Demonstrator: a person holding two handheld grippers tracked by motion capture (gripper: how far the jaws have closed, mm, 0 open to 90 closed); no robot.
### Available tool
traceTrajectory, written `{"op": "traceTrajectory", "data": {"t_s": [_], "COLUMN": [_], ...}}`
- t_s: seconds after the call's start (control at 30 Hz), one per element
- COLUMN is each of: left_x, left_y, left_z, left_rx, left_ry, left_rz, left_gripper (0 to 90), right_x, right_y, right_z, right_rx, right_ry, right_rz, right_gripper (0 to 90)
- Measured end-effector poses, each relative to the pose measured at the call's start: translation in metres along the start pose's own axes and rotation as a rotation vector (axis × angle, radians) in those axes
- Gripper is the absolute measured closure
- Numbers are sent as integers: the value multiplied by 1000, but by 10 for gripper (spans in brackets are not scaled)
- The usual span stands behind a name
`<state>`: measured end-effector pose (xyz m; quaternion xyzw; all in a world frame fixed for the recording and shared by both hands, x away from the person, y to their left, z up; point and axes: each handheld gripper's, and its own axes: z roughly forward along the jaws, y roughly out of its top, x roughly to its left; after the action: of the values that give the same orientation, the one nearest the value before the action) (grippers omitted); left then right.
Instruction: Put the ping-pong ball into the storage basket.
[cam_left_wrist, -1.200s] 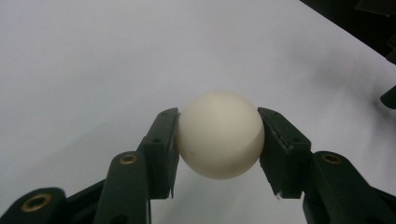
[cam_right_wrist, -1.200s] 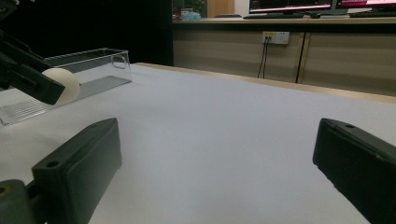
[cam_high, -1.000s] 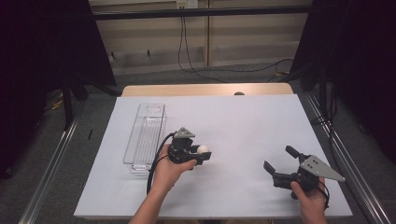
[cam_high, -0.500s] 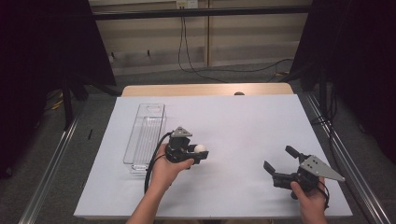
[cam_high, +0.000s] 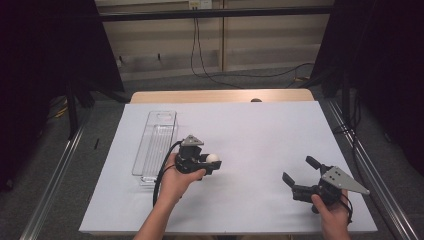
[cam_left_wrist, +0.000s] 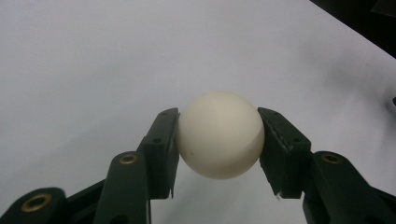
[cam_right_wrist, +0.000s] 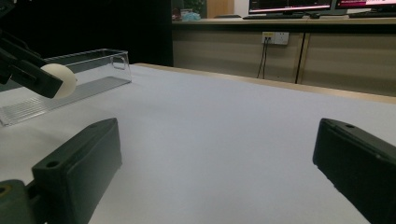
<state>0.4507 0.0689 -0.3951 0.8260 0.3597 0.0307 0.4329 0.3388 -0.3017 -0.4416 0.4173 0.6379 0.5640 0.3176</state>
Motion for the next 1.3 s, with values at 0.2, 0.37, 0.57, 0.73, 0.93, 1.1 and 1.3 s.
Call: {"op": "traceTrajectory", "data": {"t_s": [0.2, 0.37, 0.57, 0.73, 0.93, 1.1, 1.3], "left_x": [3, 3, 5, 6, 8, 8, 10], "left_y": [0, 1, 1, 1, 2, 2, 4], "left_z": [-3, -5, -6, -8, -10, -10, -14], "left_rx": [9, 6, 2, 3, 3, -9, 2], "left_ry": [5, 18, 13, 22, 27, 26, 37], "left_rz": [-1, -5, -3, -5, -12, -22, -15], "left_gripper": [512, 512, 511, 511, 511, 512, 512], "right_x": [0, 0, 0, 0, 0, 0, 0], "right_y": [0, 0, 0, 0, 0, 0, 0], "right_z": [1, 0, 1, 0, 0, 0, 0], "right_rx": [-3, 0, -3, 2, 1, 0, 2], "right_ry": [-2, 0, -2, -2, 1, -1, 0], "right_rz": [-5, 1, -4, -4, -5, -2, 1], "right_gripper": [8, 8, 8, 8, 8, 8, 8]}}
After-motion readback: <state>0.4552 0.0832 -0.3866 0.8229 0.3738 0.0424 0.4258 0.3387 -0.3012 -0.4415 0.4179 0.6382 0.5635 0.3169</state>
